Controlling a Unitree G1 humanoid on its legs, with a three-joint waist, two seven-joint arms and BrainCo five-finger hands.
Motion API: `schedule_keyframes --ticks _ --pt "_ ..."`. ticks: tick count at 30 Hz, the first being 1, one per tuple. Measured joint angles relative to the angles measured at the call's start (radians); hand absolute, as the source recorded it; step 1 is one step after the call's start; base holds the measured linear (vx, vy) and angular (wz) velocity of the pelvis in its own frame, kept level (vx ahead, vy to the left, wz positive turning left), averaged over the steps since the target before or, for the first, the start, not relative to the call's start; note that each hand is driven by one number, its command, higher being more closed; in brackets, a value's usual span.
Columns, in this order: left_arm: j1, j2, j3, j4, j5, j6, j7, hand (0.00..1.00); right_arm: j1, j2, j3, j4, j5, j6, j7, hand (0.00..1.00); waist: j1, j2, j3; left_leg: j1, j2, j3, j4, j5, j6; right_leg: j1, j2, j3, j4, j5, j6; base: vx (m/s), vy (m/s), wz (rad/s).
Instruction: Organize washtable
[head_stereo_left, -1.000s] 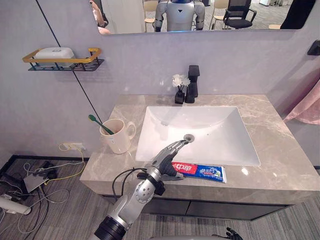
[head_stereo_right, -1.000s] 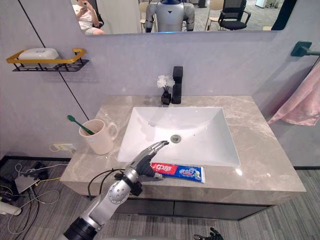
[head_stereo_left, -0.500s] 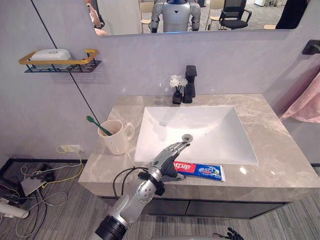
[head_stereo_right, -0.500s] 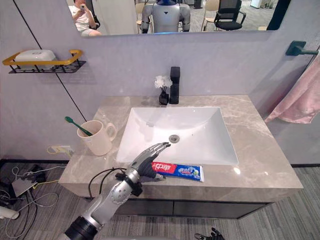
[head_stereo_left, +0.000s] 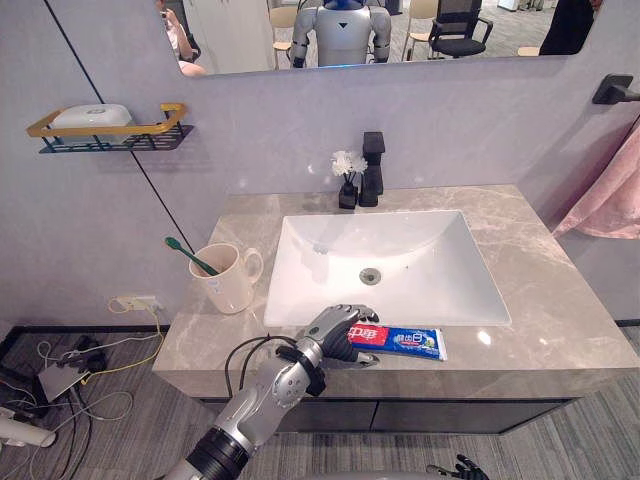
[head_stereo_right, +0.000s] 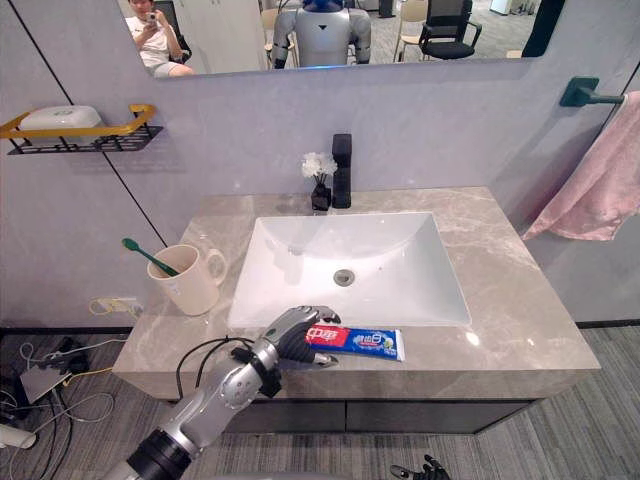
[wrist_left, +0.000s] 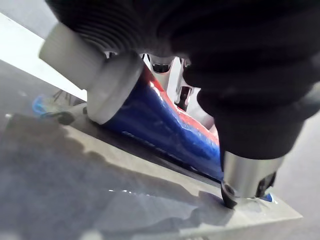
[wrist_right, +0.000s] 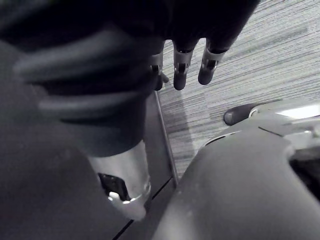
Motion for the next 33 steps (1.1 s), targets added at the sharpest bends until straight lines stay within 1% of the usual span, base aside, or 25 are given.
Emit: schedule_keyframes --ticks 2,7,10,14,16,18,24,29,30,31,33 --pt "-0.012 0.000 0.007 0.004 -0.007 0.014 -0.001 1.00 0.000 0.000 0.000 -0.002 0.010 0.000 0.001 0.00 -0.001 0.005 -0.003 0.001 0.000 0.012 0.001 -0.005 -0.001 -0.006 0.004 0.016 0.001 0.001 -0.001 -0.01 -0.004 -0.19" --pt "-0.018 0.002 0.030 0.002 -0.050 0.015 -0.006 1.00 0.004 0.000 0.000 -0.016 0.045 0.000 0.002 0.00 -0.011 0.009 -0.006 0.000 0.004 0.013 0.007 -0.011 -0.006 -0.006 0.009 0.018 0.003 0.001 -0.002 0.02 -0.024 -0.04" --pt "-0.015 0.015 0.029 -0.005 -0.070 0.015 -0.027 1.00 0.004 -0.001 0.000 -0.027 0.049 0.000 0.004 0.00 -0.010 0.007 -0.004 0.000 0.012 0.014 0.036 -0.032 -0.006 0.007 0.011 0.018 0.004 0.001 -0.002 -0.02 -0.029 -0.02" --pt "-0.014 0.021 0.033 -0.005 -0.081 0.025 -0.026 1.00 0.003 -0.001 0.001 -0.036 0.054 -0.003 0.019 0.00 -0.011 0.013 -0.003 0.001 0.013 0.015 0.037 -0.032 -0.006 0.006 0.010 0.020 0.008 0.000 -0.002 -0.06 -0.013 -0.01" --pt "-0.013 0.025 0.039 -0.005 -0.088 0.028 -0.026 1.00 0.006 -0.001 0.002 -0.036 0.054 -0.003 0.020 0.00 -0.016 0.014 -0.003 0.002 0.013 0.015 0.037 -0.032 -0.006 0.006 0.010 0.020 0.008 0.000 -0.002 -0.05 -0.014 -0.02" --pt "-0.012 0.039 0.041 -0.008 -0.101 0.028 -0.023 1.00 0.017 -0.002 0.001 -0.036 0.054 -0.003 0.019 0.00 -0.021 0.014 -0.003 0.002 0.015 0.018 0.037 -0.032 -0.006 0.005 0.012 0.023 0.008 0.000 -0.002 -0.03 -0.017 -0.03" --pt "0.013 0.040 0.071 -0.030 -0.127 0.031 -0.020 1.00 0.023 -0.002 -0.011 -0.046 0.052 -0.002 0.012 0.00 -0.020 0.012 -0.002 0.001 0.016 0.034 0.034 -0.034 -0.007 -0.004 0.012 0.037 0.008 0.001 -0.002 -0.02 -0.010 -0.06" --pt "0.050 0.040 0.109 -0.098 -0.144 0.035 -0.008 1.00 0.045 -0.004 -0.091 -0.134 0.041 -0.003 -0.008 0.00 -0.018 0.005 -0.001 -0.001 0.015 0.043 0.034 -0.038 -0.006 -0.012 0.011 0.047 0.009 0.001 -0.002 -0.01 -0.003 -0.05" --pt "0.054 0.038 0.122 -0.117 -0.160 0.036 0.007 1.00 0.054 -0.005 -0.113 -0.168 0.035 -0.003 -0.013 0.00 -0.019 -0.002 0.000 -0.001 0.016 0.045 0.034 -0.038 -0.006 -0.013 0.011 0.048 0.009 0.001 -0.002 0.00 0.000 0.00" --pt "0.054 0.037 0.129 -0.128 -0.161 0.036 0.008 1.00 0.061 -0.005 -0.124 -0.191 0.034 -0.003 -0.017 0.00 -0.018 -0.003 0.000 -0.001 0.016 0.047 0.034 -0.038 -0.007 -0.013 0.011 0.049 0.009 0.001 -0.002 -0.03 -0.014 -0.05" --pt "0.071 0.026 0.167 -0.192 -0.168 0.037 0.023 1.00 0.086 -0.012 -0.167 -0.294 0.030 -0.004 -0.029 0.00 -0.019 -0.009 -0.003 -0.003 0.018 0.060 0.034 -0.041 -0.006 -0.024 0.012 0.064 0.013 0.001 -0.002 -0.04 -0.009 -0.18"
